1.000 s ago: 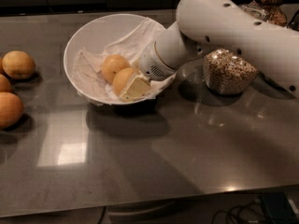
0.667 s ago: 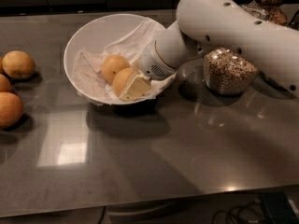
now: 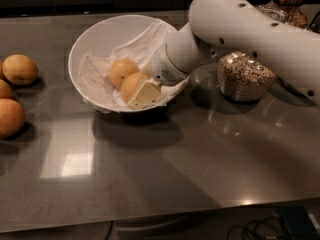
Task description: Pick orange from white bowl
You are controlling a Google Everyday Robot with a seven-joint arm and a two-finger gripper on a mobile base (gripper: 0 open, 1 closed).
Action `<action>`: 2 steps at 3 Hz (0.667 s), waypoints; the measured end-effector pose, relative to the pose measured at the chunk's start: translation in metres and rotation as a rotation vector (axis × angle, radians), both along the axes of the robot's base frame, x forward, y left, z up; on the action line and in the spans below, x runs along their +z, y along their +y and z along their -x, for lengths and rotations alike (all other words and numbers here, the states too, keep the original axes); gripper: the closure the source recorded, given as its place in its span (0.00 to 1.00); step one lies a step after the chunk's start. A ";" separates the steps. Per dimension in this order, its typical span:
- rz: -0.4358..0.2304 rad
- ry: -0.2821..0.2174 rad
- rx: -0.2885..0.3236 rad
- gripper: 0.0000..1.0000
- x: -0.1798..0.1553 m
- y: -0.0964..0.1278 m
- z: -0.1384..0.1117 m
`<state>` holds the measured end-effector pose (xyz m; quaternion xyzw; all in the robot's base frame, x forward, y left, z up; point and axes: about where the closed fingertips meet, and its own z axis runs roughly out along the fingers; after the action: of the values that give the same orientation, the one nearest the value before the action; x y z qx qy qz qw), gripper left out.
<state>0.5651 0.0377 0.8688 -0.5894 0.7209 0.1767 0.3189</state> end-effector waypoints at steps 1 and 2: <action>0.000 0.000 0.000 0.94 0.000 0.000 0.000; -0.012 0.003 0.012 1.00 0.001 0.003 0.001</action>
Offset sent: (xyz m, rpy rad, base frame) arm 0.0003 0.0025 0.0004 0.0269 0.0092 0.0181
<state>0.5643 0.0405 0.8697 -0.5913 0.7169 0.1838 0.3205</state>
